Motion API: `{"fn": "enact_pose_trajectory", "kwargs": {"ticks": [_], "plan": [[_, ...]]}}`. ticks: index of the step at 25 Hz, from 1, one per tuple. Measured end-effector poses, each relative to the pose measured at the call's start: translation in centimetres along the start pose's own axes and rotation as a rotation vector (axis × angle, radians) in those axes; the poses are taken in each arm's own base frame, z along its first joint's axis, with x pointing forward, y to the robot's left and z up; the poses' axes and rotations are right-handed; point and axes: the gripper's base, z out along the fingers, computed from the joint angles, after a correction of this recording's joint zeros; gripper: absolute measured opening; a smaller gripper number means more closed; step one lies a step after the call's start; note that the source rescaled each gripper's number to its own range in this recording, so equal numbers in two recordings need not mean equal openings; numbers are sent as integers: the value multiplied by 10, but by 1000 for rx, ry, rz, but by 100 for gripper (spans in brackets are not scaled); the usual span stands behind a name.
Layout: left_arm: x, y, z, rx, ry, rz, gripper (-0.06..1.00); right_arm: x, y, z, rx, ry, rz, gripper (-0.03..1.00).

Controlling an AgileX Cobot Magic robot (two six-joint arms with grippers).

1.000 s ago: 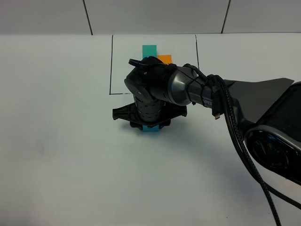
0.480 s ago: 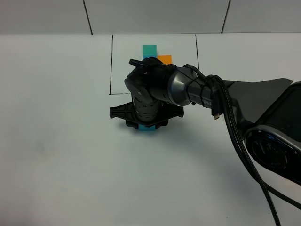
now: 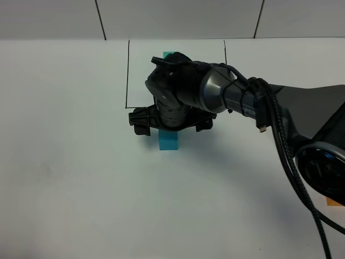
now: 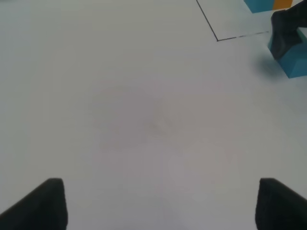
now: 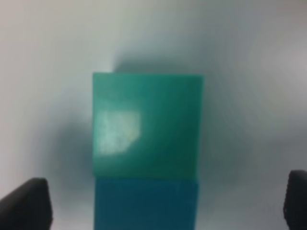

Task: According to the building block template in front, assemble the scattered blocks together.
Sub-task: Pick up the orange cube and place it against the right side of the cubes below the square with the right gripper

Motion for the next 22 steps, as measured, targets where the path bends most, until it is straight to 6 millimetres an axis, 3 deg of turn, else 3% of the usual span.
{"fn": "enact_pose_trajectory", "kwargs": {"ticks": [4, 9, 12, 17, 22], "plan": [[0, 0, 0, 0, 0, 0, 79, -1, -22, -24, 40, 11, -69, 100], [0, 0, 0, -1, 0, 0, 79, 15, -83, -35, 86, 98, -87, 100], [0, 0, 0, -1, 0, 0, 79, 37, -131, -40, 126, 157, -61, 100], [0, 0, 0, -1, 0, 0, 79, 71, -195, -69, 134, 174, 60, 99], [0, 0, 0, -1, 0, 0, 79, 105, -237, -86, 152, 189, 149, 99]]}}
